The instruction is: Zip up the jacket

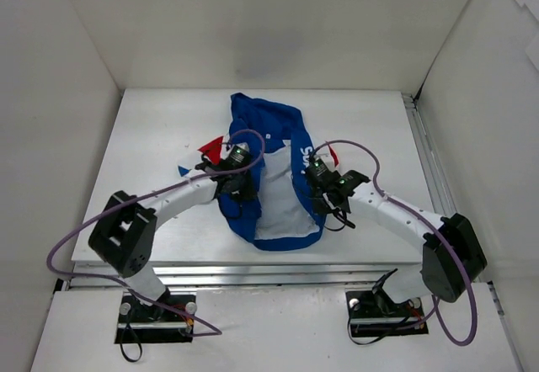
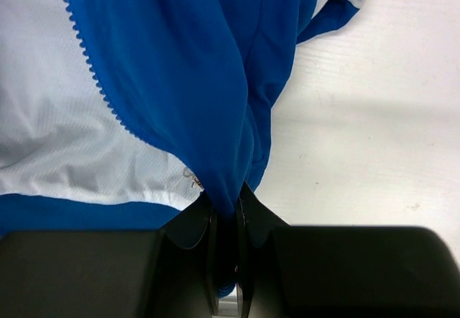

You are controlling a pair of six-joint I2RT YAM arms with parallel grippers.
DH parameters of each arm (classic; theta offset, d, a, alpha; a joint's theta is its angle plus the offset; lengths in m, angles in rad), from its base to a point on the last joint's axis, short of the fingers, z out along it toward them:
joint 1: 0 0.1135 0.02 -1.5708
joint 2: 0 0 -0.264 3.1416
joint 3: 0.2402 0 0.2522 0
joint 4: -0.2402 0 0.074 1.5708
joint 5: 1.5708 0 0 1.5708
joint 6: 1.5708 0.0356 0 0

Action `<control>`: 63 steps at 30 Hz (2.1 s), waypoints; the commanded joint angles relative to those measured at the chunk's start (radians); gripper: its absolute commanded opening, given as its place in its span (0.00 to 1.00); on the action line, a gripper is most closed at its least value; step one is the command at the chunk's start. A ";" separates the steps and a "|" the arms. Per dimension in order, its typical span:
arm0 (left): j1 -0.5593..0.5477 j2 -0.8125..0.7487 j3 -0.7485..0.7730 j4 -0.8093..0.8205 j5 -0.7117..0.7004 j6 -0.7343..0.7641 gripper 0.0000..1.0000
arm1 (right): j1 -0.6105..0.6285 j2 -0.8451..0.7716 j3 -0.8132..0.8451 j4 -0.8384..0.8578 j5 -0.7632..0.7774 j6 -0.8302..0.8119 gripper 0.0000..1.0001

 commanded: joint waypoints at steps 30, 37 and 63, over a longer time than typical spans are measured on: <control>0.294 -0.405 -0.429 0.723 0.572 0.119 0.00 | -0.149 0.028 -0.005 0.711 -0.595 -0.100 0.00; 0.219 -0.449 -0.632 0.892 0.480 0.112 0.00 | -0.141 -0.035 -0.218 0.694 -0.509 -0.050 0.02; 0.190 -0.437 -0.670 0.812 0.428 0.092 0.05 | 0.253 0.017 0.110 0.076 0.207 -0.001 0.67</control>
